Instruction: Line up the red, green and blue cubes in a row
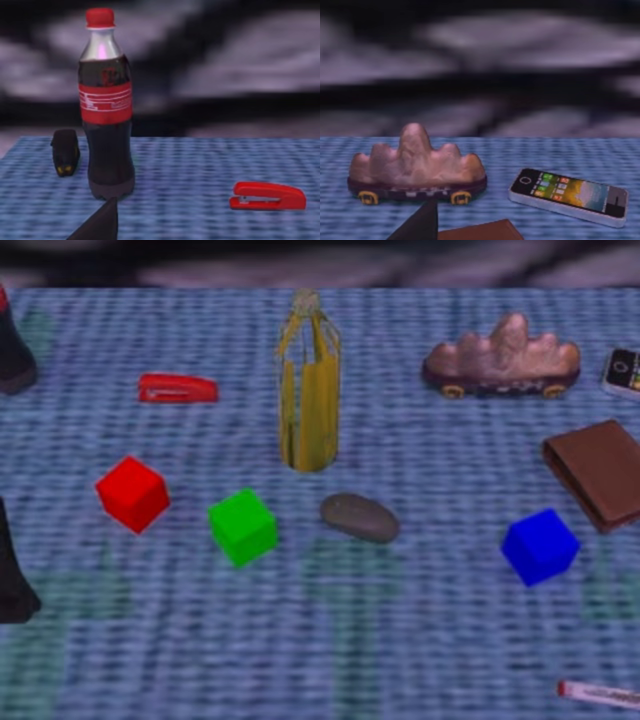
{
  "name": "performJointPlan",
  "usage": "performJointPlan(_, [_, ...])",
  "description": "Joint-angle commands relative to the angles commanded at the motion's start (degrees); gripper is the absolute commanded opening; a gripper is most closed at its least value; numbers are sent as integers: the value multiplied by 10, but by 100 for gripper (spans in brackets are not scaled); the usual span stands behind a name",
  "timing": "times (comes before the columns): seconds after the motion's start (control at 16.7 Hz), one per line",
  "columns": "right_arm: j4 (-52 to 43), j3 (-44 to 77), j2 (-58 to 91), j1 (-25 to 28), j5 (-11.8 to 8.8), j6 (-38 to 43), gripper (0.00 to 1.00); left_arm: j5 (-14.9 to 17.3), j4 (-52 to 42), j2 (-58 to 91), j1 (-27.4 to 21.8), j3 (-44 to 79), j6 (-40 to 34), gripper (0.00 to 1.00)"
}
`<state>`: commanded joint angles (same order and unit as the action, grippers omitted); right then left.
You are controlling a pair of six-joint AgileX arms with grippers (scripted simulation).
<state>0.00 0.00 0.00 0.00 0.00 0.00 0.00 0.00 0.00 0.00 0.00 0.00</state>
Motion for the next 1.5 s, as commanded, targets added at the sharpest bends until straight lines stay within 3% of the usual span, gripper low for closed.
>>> performJointPlan(0.24, [0, 0, 0, 0, 0, 0, 100, 1, -10, 18, -3, 17, 5, 100])
performJointPlan(0.54, [0, 0, 0, 0, 0, 0, 100, 4, -94, 168, -20, 150, 40, 100])
performJointPlan(1.5, [0, 0, 0, 0, 0, 0, 100, 0, -575, 1070, -92, 834, 230, 100])
